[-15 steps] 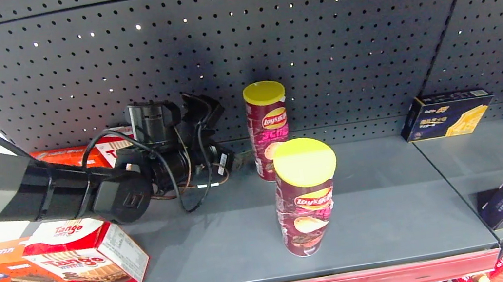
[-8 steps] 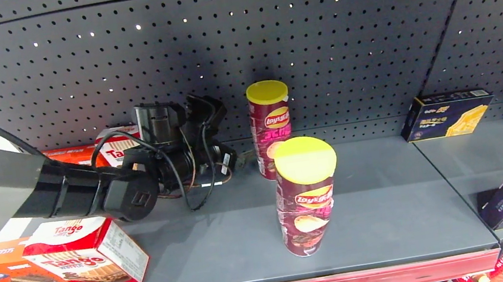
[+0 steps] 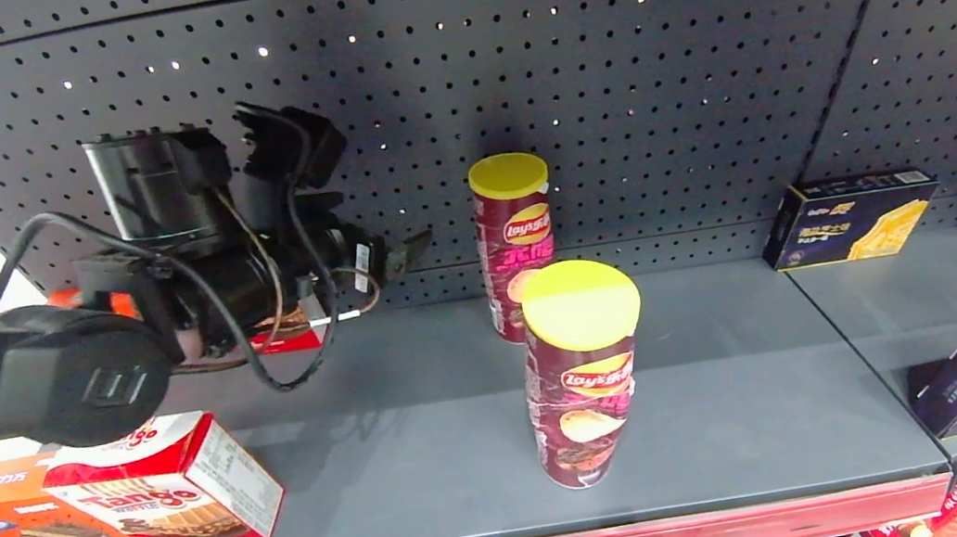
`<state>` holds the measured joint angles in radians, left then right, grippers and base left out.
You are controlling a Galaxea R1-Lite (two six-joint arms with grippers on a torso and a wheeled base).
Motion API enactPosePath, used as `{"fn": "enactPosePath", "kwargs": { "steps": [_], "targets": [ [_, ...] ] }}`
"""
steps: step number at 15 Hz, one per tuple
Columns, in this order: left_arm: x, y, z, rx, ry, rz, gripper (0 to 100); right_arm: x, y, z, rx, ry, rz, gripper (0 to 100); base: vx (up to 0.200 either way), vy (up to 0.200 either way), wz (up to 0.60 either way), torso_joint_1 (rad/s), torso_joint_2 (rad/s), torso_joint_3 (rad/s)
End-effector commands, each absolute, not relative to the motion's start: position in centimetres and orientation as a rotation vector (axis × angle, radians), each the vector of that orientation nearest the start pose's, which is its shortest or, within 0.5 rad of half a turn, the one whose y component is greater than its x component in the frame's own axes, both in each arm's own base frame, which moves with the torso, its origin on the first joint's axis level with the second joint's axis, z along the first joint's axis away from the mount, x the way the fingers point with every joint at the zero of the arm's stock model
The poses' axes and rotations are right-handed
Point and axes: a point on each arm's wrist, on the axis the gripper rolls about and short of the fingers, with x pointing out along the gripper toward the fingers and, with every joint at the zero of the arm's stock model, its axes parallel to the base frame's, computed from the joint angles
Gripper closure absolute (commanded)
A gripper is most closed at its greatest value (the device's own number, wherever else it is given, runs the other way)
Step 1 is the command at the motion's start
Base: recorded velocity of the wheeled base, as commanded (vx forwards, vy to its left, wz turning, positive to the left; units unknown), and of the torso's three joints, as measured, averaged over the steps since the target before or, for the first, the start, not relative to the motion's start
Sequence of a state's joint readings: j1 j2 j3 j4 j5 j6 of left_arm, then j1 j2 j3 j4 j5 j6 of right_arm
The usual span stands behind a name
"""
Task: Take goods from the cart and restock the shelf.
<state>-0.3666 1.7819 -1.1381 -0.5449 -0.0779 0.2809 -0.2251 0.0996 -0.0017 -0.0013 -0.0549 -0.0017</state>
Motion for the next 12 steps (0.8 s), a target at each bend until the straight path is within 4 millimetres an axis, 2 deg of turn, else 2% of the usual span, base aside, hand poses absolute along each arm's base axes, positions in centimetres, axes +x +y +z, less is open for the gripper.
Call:
{"fn": "enactPosePath", "kwargs": {
  "steps": [1, 2, 3, 5, 7, 8, 11, 12],
  "targets": [
    [27.9, -10.8, 26.5, 0.263, -0.037, -0.431, 0, -1.5, 0.2, 7.8, 0.007, 0.098, -0.280, 0, 0.000, 0.000, 0.00, 0.000, 0.00, 0.000],
    [26.7, -10.2, 26.9, 0.259, -0.050, -0.406, 0, -1.5, 0.2, 7.8, 0.005, 0.097, -0.280, 0, 0.000, 0.000, 0.00, 0.000, 0.00, 0.000],
    [24.7, -9.1, 27.5, 0.243, -0.066, -0.339, 0, -1.5, 0.2, 7.8, 0.007, 0.098, -0.280, 0, 0.000, 0.000, 0.00, 0.000, 0.00, 0.000],
    [21.2, -7.6, 26.6, 0.190, -0.041, -0.263, 0, -1.5, 0.2, 7.8, 0.002, 0.110, -0.248, 0, 0.000, 0.000, 0.00, 0.000, 0.00, 0.000],
    [19.6, -6.8, 25.0, 0.162, -0.020, -0.243, 0, -1.5, 0.2, 7.8, 0.008, 0.098, -0.224, 0, 0.000, 0.000, 0.00, 0.000, 0.00, 0.000],
    [18.8, -5.6, 24.4, 0.164, -0.030, -0.201, 0, -1.5, 0.2, 7.8, 0.009, 0.096, -0.225, 0, 0.000, 0.000, 0.00, 0.000, 0.00, 0.000],
    [18.1, -4.0, 24.9, 0.160, -0.059, -0.127, 0, -1.5, 0.2, 8.1, -0.021, 0.093, -0.180, 0, 0.000, 0.000, 0.00, 0.000, 0.00, 0.000],
    [18.1, -4.0, 25.3, 0.158, -0.073, -0.125, 0, -0.7, 0.1, 13.9, -0.015, 0.053, -0.138, 0, 0.000, 0.000, 0.00, 0.000, 0.00, 0.000]
  ]
}}
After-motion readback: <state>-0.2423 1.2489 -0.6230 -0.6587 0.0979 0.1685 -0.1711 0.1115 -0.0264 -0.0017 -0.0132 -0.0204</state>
